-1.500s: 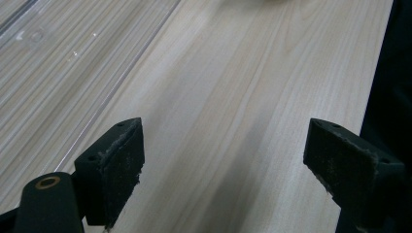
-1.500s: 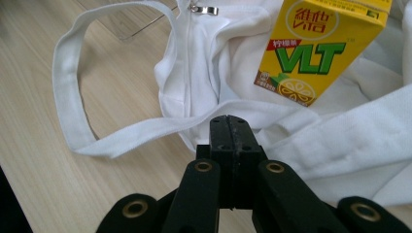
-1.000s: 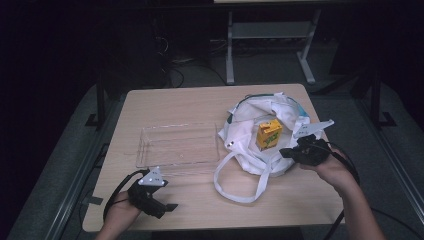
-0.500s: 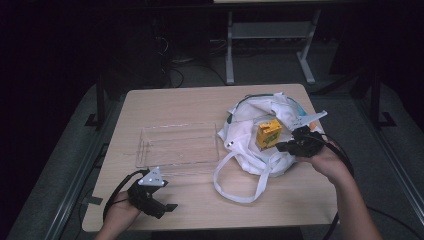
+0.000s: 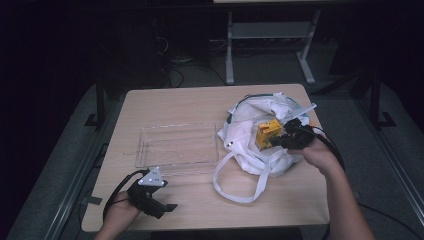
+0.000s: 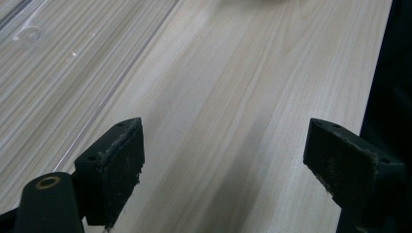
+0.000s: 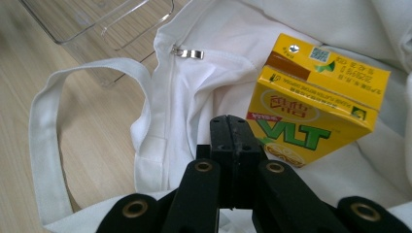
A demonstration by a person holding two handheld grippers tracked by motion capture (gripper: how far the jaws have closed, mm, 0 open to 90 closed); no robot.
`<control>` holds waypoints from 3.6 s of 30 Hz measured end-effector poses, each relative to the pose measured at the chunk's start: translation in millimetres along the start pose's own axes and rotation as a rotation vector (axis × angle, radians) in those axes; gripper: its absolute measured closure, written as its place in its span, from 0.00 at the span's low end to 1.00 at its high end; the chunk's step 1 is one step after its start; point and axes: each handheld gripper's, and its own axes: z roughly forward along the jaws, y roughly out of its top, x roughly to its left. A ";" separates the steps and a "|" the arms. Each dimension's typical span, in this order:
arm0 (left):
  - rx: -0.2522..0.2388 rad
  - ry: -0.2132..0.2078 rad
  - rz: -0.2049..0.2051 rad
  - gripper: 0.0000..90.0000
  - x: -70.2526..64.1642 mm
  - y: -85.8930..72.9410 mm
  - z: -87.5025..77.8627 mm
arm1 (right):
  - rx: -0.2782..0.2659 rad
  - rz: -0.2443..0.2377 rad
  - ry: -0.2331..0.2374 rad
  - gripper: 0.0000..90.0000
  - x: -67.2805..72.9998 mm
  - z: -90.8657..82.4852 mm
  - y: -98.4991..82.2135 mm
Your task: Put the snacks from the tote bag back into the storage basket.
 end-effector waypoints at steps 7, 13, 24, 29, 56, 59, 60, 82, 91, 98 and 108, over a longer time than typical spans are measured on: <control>0.002 -0.004 0.000 0.16 -1.0 0.4 0.7 | 0.023 0.010 0.009 1.00 -1.0 9.6 -3.5; 0.004 -0.004 0.005 0.16 -0.9 0.6 1.0 | 0.039 0.006 0.011 1.00 -0.2 16.7 -3.7; 0.006 -0.008 0.010 0.16 -1.5 1.1 1.2 | 0.068 0.003 -0.017 1.00 -0.1 27.2 -3.5; 0.006 -0.007 0.009 0.16 -1.6 1.0 1.2 | 0.070 0.015 -0.028 1.00 -2.2 31.4 -4.4; 0.006 -0.008 0.010 0.16 -1.2 0.8 0.7 | 0.045 0.009 -0.113 1.00 -4.1 52.8 9.8; -0.001 -0.008 0.005 0.16 -1.4 0.6 0.6 | 0.041 0.005 -0.115 1.00 -3.7 53.9 10.5; 0.000 -0.007 0.005 0.16 -1.3 0.7 0.7 | 0.037 0.003 -0.120 1.00 -3.7 54.1 10.9; 0.008 -0.014 0.014 0.16 -1.9 1.3 2.5 | 0.023 0.013 -0.108 1.00 3.5 41.8 10.0; 0.006 -0.008 0.012 0.16 -2.5 1.4 1.0 | -0.004 0.063 -0.088 1.00 -9.4 15.0 -12.1; 0.008 -0.011 0.011 0.16 -1.9 1.3 1.5 | -0.018 0.105 -0.104 1.00 -22.9 6.7 -18.8; 0.008 -0.010 0.011 0.16 -1.8 1.4 2.0 | -0.020 0.132 -0.112 1.00 -32.3 11.5 -19.9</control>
